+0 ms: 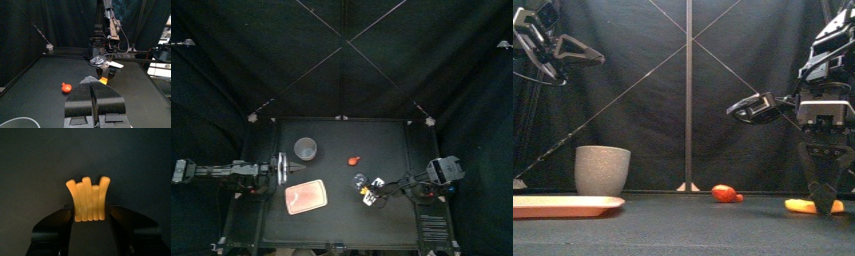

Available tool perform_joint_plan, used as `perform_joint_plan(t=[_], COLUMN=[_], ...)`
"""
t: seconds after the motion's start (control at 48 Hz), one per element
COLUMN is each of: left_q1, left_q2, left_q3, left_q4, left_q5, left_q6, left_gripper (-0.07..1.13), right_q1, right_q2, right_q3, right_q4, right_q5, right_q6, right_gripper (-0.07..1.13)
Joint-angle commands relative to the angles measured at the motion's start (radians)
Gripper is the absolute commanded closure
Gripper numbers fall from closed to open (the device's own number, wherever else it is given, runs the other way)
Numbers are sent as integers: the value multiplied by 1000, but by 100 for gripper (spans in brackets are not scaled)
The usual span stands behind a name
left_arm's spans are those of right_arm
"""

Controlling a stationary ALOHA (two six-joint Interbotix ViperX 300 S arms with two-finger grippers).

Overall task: Pick the fries then place it in the grey bowl
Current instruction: Place fries in the grey bowl

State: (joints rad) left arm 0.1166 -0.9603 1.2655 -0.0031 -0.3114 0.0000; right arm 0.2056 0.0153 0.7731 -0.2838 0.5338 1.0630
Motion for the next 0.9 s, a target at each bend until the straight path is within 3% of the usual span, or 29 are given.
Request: perform_joint_plan(t=[0.021, 0.188, 0.375, 0.562, 0.708, 0.896], left_q1=[2, 2, 2, 3, 5, 5], left_q2=[3, 3, 3, 3, 3, 3], left_q3=[-15, -18, -20, -20, -20, -17], left_q4=[0, 0, 0, -2, -3, -5], left_q5=[-9, -12, -41, -54, -54, -55], left_q6=[0, -2, 2, -2, 2, 0], left_gripper=[106, 106, 106, 106, 106, 106], right_q1=[-3, -34, -141, -302, -433, -503], right_q2=[-34, -74, -126, -57, 67, 278], right_q3=[-20, -92, -244, -383, -523, -733], right_q4=[-2, -54, -293, -557, -589, -600], right_q5=[-3, -6, -57, -279, -451, -546], right_q6=[0, -12, -11, 3, -2, -12], right_gripper=[44, 54, 54, 54, 54, 53])
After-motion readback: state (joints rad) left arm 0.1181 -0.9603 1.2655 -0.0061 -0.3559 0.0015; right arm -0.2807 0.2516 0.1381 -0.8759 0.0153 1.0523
